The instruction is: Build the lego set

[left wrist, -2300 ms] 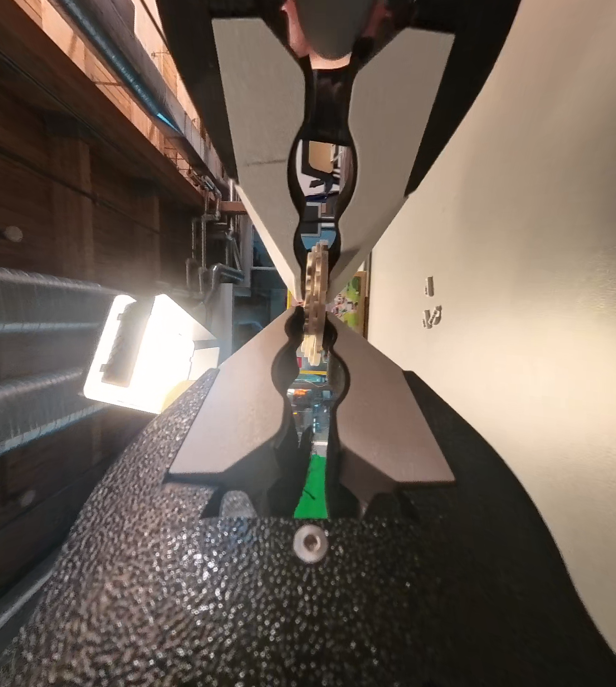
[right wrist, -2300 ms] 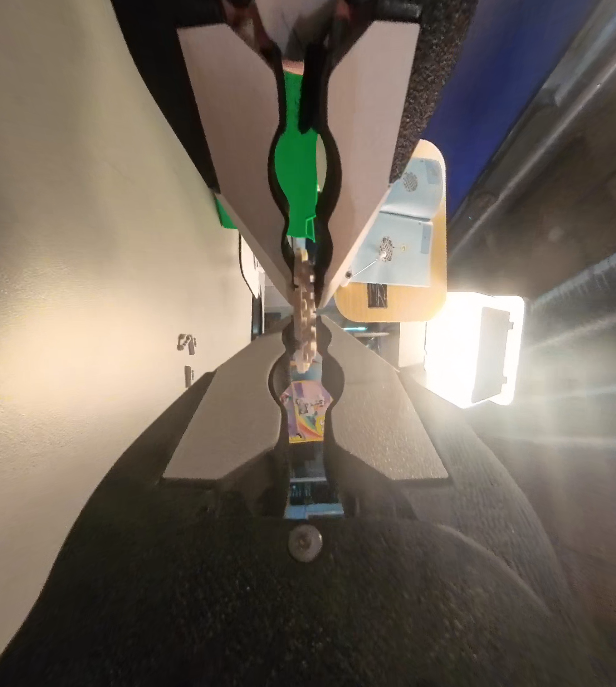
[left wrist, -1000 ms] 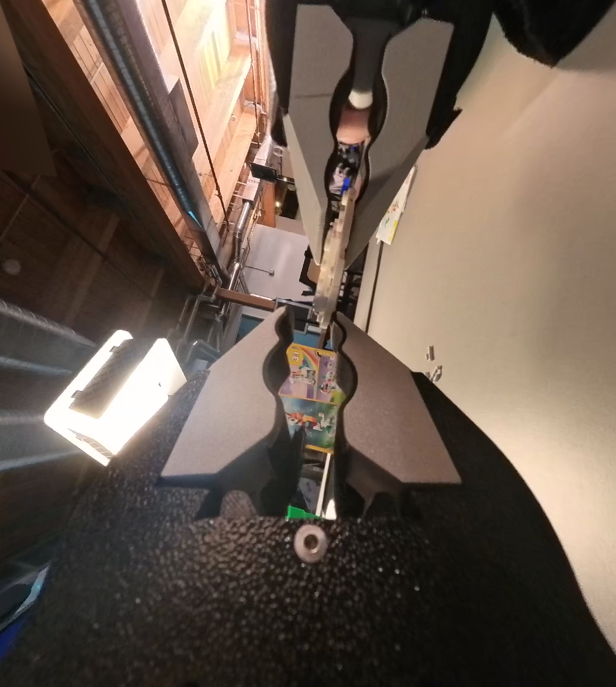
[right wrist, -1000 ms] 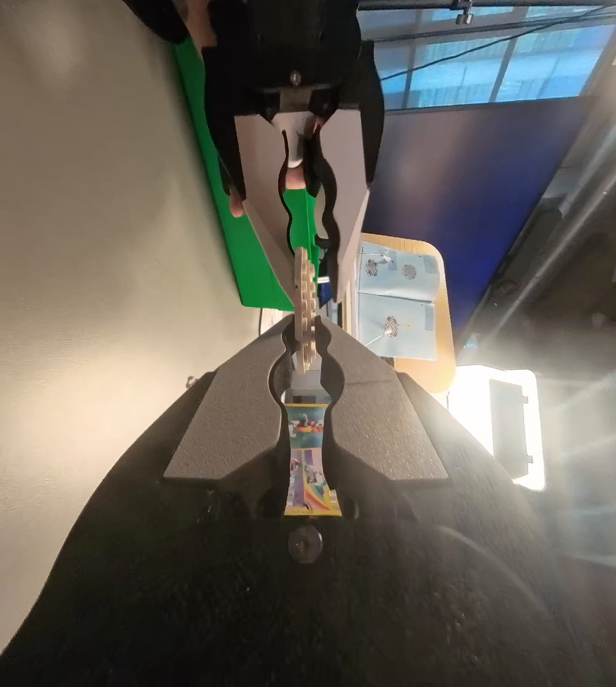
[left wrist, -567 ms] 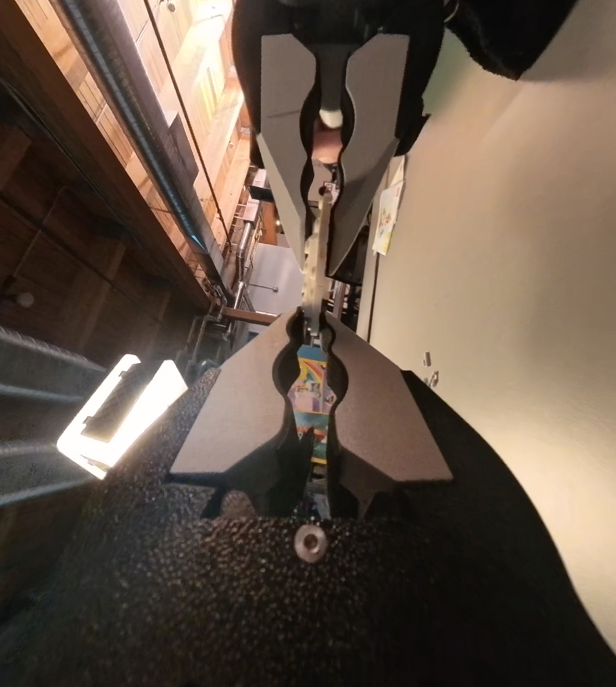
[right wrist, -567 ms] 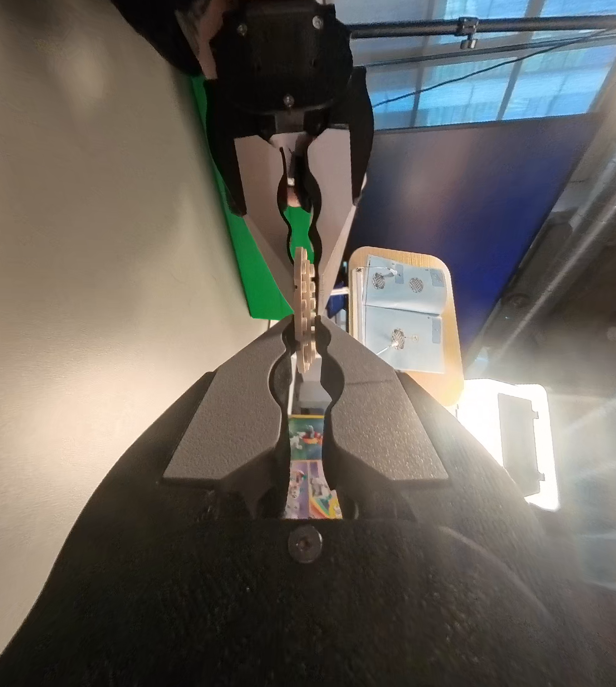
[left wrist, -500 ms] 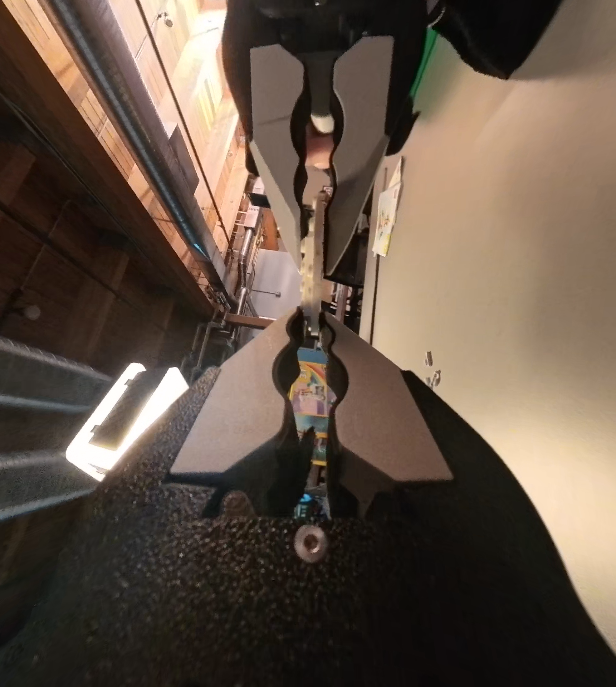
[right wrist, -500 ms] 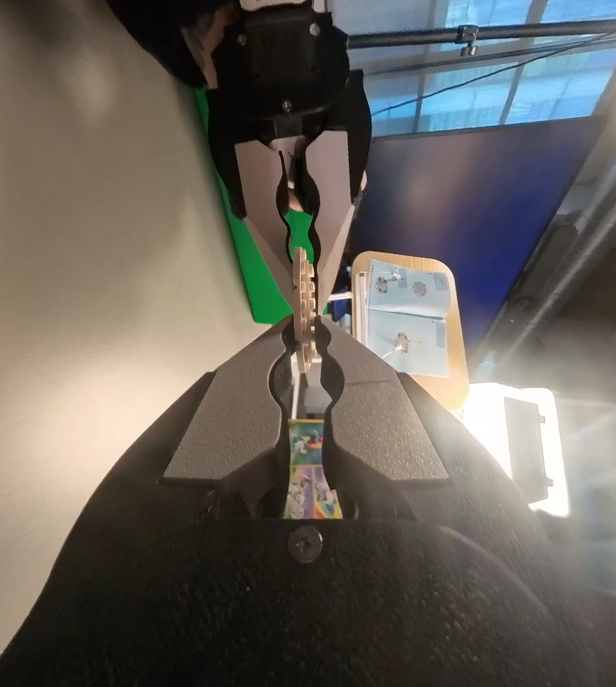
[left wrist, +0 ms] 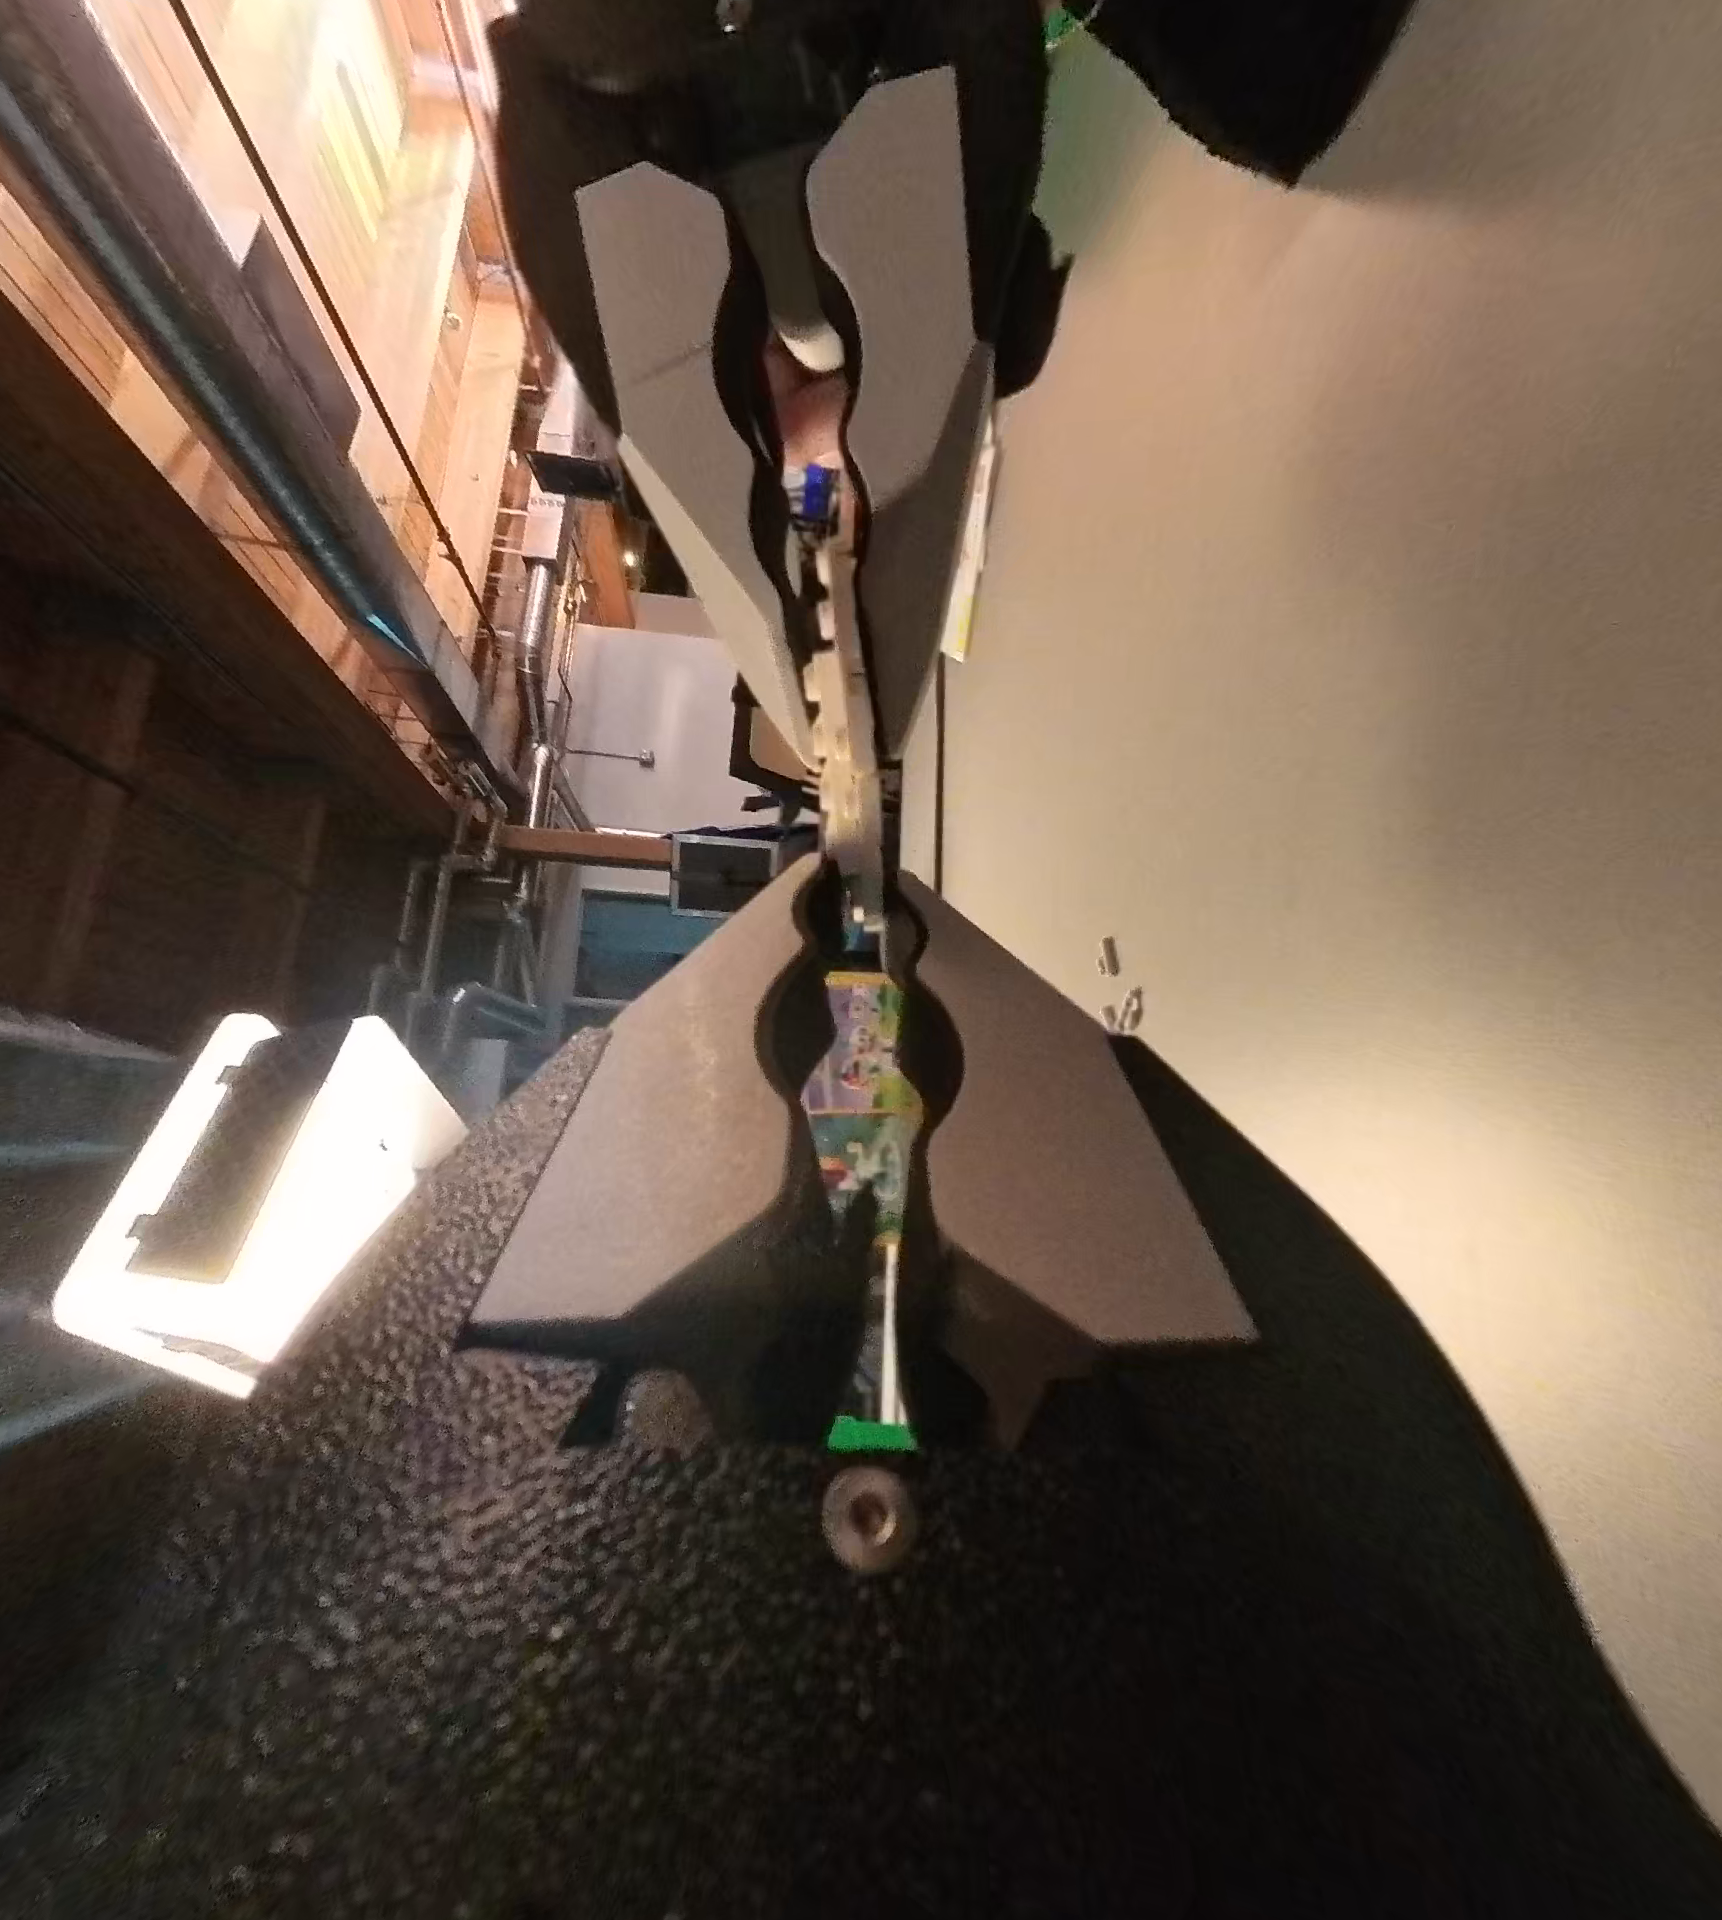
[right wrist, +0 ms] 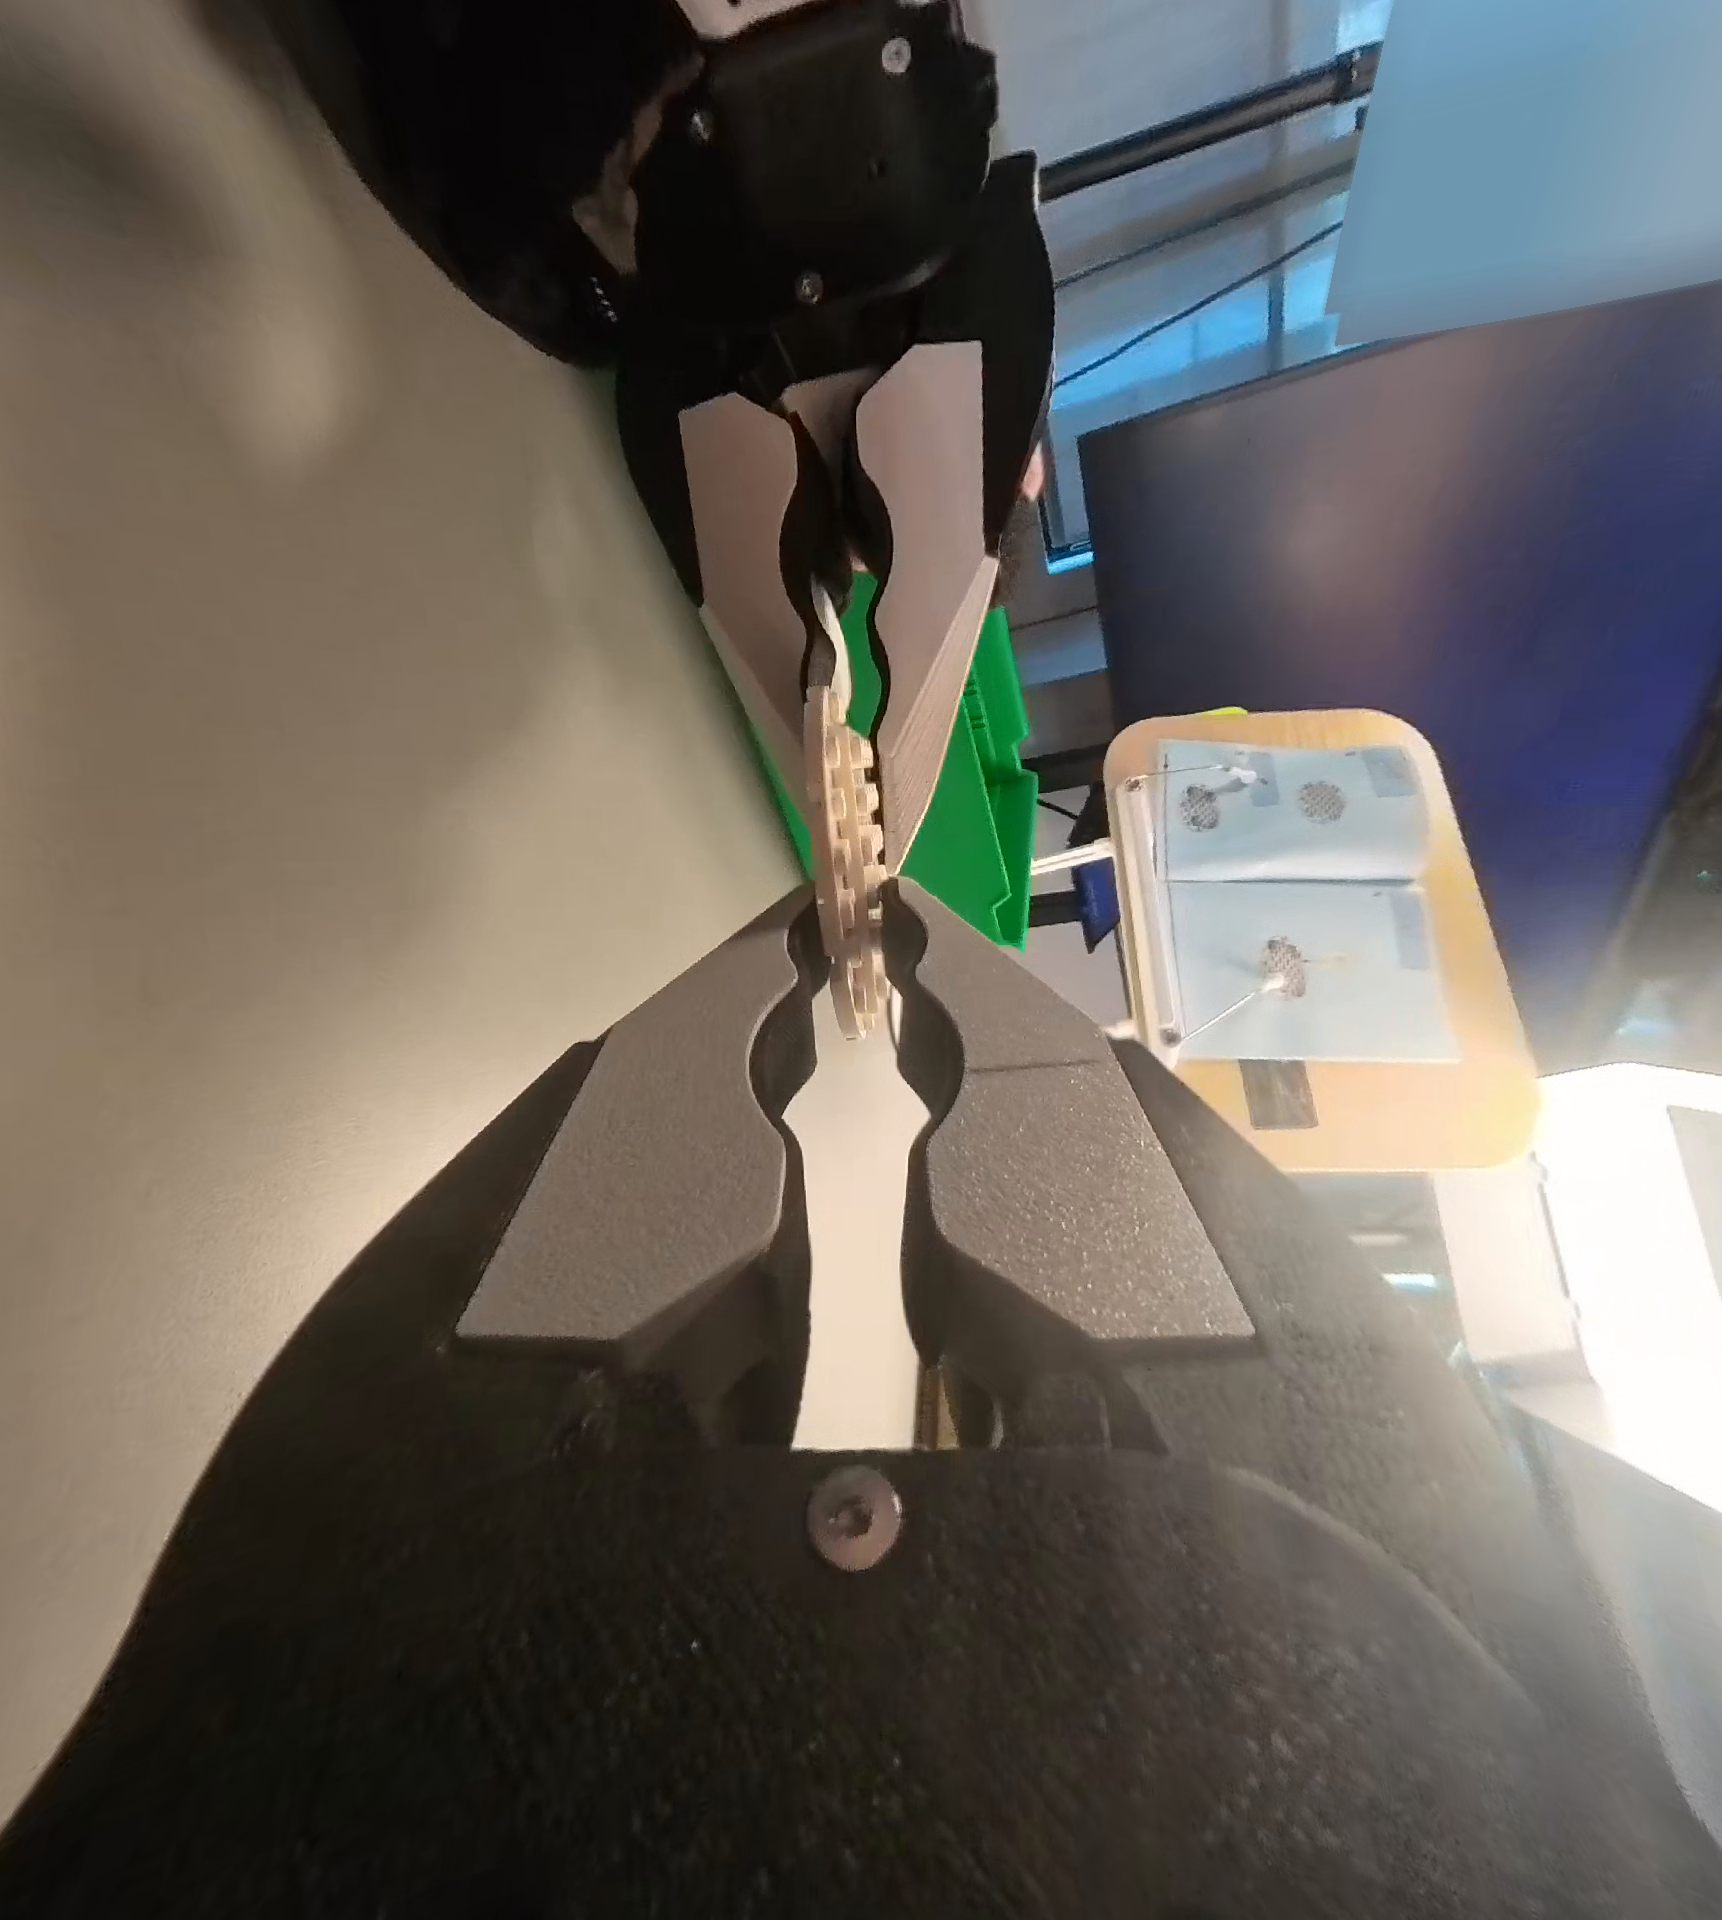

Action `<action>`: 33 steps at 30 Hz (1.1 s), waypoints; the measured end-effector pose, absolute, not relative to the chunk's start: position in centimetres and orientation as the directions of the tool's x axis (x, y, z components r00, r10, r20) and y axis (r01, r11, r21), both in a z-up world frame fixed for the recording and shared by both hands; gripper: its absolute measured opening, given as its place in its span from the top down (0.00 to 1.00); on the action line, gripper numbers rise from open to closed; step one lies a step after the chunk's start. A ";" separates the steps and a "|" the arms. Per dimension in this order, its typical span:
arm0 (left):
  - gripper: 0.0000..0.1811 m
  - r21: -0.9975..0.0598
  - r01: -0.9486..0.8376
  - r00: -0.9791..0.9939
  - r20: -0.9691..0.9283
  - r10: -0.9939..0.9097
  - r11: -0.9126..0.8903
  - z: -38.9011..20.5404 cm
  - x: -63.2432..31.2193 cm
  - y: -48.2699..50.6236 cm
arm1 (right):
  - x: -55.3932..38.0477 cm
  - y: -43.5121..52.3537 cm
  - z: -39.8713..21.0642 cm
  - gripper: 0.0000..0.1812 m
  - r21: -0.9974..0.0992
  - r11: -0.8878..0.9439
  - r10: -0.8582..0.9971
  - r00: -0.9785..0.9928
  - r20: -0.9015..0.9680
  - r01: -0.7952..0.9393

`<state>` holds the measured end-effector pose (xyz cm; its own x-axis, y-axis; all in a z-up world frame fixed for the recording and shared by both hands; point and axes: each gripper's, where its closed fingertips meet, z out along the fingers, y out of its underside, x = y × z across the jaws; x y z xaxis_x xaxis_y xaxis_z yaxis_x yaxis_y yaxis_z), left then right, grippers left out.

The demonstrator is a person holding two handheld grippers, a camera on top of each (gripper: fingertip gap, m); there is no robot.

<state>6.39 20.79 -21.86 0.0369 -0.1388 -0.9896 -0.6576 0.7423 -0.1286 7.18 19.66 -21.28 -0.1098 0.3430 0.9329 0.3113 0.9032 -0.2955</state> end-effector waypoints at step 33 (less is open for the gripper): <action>0.71 -0.691 -0.411 0.250 -0.713 -0.655 0.595 -22.1 7.4 20.5 | 7.2 21.2 -21.5 0.96 -0.266 0.905 0.304 -0.068 0.950 0.331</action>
<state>7.37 20.45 -22.06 0.2495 -0.6553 -0.7130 -0.4109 0.5951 -0.6907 7.16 21.18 -21.55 -0.0683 0.3041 0.9502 0.3310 0.9054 -0.2659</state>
